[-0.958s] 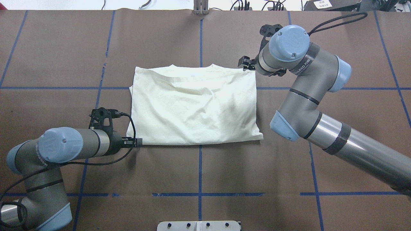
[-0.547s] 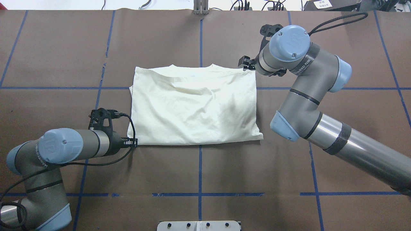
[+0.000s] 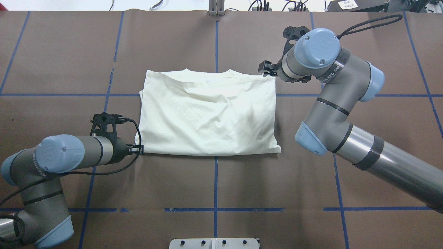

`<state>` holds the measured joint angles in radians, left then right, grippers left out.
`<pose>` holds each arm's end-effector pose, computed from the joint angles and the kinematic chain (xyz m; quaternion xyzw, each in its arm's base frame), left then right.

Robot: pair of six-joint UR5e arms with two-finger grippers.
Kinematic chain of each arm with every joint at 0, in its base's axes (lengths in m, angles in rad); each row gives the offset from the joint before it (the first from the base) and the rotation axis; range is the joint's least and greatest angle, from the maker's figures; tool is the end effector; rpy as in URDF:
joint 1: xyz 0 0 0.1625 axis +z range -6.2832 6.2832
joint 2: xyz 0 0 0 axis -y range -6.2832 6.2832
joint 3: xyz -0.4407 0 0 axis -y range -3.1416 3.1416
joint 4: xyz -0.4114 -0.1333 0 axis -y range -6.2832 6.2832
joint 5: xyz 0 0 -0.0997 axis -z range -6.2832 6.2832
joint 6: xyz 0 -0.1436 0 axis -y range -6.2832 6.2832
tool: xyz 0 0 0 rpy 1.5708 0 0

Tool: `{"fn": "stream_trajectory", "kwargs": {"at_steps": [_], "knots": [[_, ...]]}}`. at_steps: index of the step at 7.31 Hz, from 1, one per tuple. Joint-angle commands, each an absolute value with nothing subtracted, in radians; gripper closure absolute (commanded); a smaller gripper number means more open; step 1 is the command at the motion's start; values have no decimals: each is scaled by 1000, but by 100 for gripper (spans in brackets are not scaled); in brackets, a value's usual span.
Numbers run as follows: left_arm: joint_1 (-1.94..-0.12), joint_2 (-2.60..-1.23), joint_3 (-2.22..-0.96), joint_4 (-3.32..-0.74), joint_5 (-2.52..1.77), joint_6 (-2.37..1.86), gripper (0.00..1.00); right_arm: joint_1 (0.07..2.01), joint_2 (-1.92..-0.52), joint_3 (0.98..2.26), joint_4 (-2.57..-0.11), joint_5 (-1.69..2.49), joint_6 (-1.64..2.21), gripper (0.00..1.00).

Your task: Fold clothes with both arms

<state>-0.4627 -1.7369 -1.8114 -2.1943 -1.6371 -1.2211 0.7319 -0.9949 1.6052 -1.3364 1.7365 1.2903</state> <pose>0.5039 -0.3897 0.4226 0.1680 0.4637 -0.0328 0.8693 -0.4841 -0.5822 0.3158 0.1320 -0.3939 0.1704 0.8935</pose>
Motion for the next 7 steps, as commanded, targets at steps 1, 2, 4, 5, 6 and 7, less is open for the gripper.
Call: {"fn": "stream_trajectory", "kwargs": {"at_steps": [1, 2, 4, 5, 6, 7], "knots": [[-601, -1732, -1766, -2191, -1638, -1035, 100, 732, -1002, 1615, -1338, 1733, 1290, 0], [-667, -1765, -1679, -2191, -1638, -958, 100, 730, -1005, 1615, -1336, 1735, 1289, 0], [-806, -2027, -1376, -2198, -1640, -864, 100, 730, -1002, 1623, -1336, 1733, 1289, 0], [-845, -2186, -1179, -2204, -1638, -841, 100, 732, -1002, 1629, -1336, 1733, 1290, 0], [-880, -2317, -1016, -2227, -1625, -795, 100, 732, -1002, 1640, -1338, 1733, 1292, 0], [-888, -2383, -886, -2297, -1596, -785, 100, 732, -1002, 1649, -1339, 1733, 1293, 0]]}}
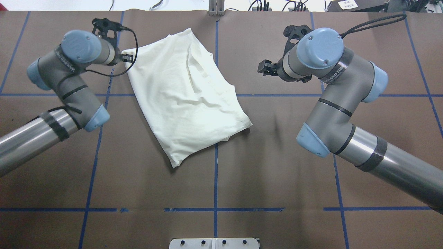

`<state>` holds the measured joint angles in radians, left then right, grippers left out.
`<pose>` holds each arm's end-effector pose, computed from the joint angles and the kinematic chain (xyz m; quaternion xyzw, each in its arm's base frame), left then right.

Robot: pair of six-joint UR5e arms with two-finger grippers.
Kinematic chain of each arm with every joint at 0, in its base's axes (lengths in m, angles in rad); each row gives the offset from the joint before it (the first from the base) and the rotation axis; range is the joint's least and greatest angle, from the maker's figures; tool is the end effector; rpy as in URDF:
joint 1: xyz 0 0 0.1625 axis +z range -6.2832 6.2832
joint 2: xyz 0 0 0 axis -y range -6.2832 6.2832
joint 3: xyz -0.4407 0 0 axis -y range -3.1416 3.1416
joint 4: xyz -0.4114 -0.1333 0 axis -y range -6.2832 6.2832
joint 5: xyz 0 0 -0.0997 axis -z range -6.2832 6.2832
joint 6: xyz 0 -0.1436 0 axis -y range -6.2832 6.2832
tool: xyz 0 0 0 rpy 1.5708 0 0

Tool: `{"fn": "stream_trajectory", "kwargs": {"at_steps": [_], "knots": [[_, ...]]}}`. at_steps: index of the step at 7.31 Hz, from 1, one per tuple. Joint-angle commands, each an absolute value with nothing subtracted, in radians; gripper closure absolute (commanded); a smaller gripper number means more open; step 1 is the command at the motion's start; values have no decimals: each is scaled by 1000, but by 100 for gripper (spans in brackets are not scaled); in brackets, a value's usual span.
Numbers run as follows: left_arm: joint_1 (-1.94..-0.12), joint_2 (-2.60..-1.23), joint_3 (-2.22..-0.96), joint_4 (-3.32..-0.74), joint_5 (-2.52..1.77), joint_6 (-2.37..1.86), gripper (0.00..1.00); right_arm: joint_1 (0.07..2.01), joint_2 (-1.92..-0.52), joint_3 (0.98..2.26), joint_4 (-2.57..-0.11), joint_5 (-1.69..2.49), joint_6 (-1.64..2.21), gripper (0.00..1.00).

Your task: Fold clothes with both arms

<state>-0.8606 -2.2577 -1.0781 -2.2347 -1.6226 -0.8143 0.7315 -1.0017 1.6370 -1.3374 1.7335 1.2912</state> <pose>0.4632 -0.7317 0.4422 0.2845 0.3042 -0.0365 0.9084 -0.4781 -0.5770 0.3050 0.1386 -0.4027 0.1692 0.8888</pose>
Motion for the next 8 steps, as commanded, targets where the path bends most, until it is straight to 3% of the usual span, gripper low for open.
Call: {"fn": "stream_trajectory", "kwargs": {"at_steps": [1, 2, 5, 6, 8], "knots": [[-906, -2384, -867, -2337, -1597, -758, 100, 730, -999, 1649, -1338, 1733, 1296, 0], [-916, -2376, -868, -2350, -1600, -712, 2, 721, -988, 1644, -1338, 1733, 1298, 0], [-983, -2321, -978, -2367, -1812, -689, 0, 697, -899, 1594, -1341, 1733, 1400, 5], [-985, -2263, -1070, -2365, -1822, -686, 0, 677, -803, 1497, -1339, 1718, 1437, 12], [-983, -2241, -1100, -2365, -1824, -687, 0, 620, -707, 1335, -1278, 1632, 1462, 19]]}}
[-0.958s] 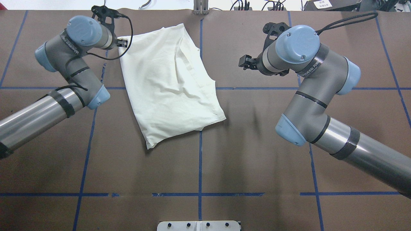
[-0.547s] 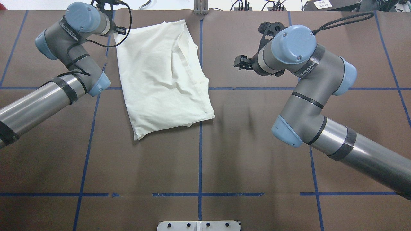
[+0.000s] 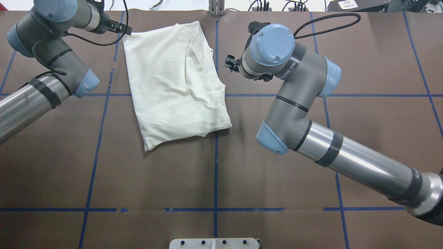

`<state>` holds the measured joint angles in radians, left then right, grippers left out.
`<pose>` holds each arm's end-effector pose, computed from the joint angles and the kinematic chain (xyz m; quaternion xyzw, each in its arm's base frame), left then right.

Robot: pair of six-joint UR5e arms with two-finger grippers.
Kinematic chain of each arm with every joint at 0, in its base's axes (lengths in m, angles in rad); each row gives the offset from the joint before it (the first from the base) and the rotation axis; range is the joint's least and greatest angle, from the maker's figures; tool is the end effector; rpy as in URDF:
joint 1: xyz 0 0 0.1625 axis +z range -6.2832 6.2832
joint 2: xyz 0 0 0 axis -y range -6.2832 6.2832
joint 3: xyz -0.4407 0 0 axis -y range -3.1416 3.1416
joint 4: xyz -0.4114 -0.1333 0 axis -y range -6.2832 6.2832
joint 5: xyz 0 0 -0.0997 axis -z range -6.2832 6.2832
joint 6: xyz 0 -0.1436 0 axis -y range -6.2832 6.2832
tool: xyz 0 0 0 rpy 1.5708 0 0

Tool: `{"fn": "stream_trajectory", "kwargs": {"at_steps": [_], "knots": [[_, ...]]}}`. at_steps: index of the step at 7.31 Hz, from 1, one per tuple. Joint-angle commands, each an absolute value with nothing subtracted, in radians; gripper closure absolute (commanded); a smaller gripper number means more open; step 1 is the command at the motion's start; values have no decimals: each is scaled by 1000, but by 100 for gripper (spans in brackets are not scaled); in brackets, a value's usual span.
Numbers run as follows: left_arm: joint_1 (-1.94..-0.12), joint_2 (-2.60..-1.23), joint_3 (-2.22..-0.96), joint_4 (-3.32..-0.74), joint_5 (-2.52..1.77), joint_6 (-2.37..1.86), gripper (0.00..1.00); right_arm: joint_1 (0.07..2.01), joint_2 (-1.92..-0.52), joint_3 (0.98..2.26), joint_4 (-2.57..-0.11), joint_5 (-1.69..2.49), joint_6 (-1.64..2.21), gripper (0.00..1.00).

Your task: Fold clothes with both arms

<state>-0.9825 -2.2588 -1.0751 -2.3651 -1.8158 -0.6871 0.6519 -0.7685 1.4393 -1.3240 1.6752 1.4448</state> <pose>0.3925 -0.7658 0.4180 0.3135 0.3663 0.0146 0.8760 -0.5746 -0.5874 0.2207 0.1244 -0.4270 0.2104 0.8706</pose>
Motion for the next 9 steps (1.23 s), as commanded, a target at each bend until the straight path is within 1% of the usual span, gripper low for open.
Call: {"fn": "stream_trajectory", "kwargs": {"at_steps": [1, 2, 3, 6, 9], "knots": [[-983, -2240, -1100, -2367, -1824, -690, 0, 602, -672, 1254, -1235, 1608, 1462, 28], [-983, -2238, -1100, -2367, -1824, -693, 0, 589, -632, 1193, -1233, 1588, 1460, 29], [-983, -2237, -1100, -2367, -1824, -695, 0, 577, -621, 1172, -1232, 1579, 1459, 30], [-980, -2229, -1100, -2367, -1824, -696, 0, 546, -626, 1149, -1233, 1539, 1454, 37], [-979, -2227, -1100, -2367, -1824, -696, 0, 532, -627, 1126, -1233, 1514, 1453, 40]]}}
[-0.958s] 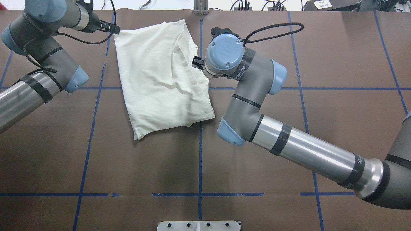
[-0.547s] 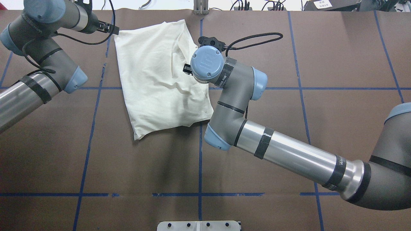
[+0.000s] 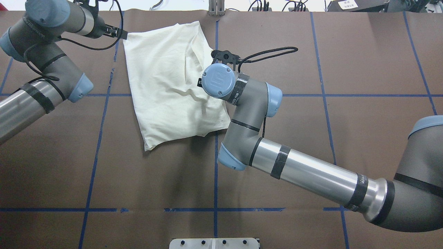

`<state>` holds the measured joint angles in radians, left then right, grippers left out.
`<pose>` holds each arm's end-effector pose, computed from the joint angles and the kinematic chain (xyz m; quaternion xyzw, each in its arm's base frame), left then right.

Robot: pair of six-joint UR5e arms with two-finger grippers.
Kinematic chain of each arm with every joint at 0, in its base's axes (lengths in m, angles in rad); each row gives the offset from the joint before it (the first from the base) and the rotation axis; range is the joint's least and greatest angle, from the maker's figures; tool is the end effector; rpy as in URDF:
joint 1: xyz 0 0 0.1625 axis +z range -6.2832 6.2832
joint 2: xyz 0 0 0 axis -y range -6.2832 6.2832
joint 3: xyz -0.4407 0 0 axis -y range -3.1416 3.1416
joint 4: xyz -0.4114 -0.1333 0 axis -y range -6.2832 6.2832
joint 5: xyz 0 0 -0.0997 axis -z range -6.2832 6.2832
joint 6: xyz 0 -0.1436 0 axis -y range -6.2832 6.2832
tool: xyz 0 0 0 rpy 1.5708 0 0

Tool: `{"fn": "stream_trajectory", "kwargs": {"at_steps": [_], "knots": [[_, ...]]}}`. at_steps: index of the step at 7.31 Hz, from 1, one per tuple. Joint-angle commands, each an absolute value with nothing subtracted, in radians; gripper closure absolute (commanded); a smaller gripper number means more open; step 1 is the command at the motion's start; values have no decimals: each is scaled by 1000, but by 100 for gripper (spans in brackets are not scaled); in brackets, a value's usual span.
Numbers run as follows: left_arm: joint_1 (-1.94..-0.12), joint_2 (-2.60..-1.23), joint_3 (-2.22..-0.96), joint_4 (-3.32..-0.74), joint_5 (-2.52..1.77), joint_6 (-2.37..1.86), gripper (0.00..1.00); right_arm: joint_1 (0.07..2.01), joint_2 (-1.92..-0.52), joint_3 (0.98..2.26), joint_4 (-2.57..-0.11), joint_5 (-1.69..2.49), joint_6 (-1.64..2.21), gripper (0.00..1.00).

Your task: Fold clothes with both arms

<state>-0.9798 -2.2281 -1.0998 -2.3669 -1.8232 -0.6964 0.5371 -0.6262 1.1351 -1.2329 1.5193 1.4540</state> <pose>0.3897 -0.7556 0.4294 0.3077 0.3696 0.0132 0.8767 -0.6926 -0.5762 0.2406 0.1541 -0.3814 0.2005 0.8891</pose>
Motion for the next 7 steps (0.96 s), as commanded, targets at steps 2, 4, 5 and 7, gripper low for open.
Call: {"fn": "stream_trajectory", "kwargs": {"at_steps": [2, 4, 5, 7], "knots": [[-977, -2227, -1100, -2367, -1822, -696, 0, 528, -629, 1123, -1233, 1503, 1453, 42], [-977, -2227, -1100, -2367, -1822, -695, 0, 526, -629, 1123, -1233, 1502, 1453, 45], [-977, -2227, -1100, -2367, -1822, -696, 0, 525, -632, 1121, -1233, 1502, 1453, 49], [-977, -2227, -1100, -2370, -1822, -695, 0, 522, -634, 1121, -1235, 1502, 1451, 49]]}}
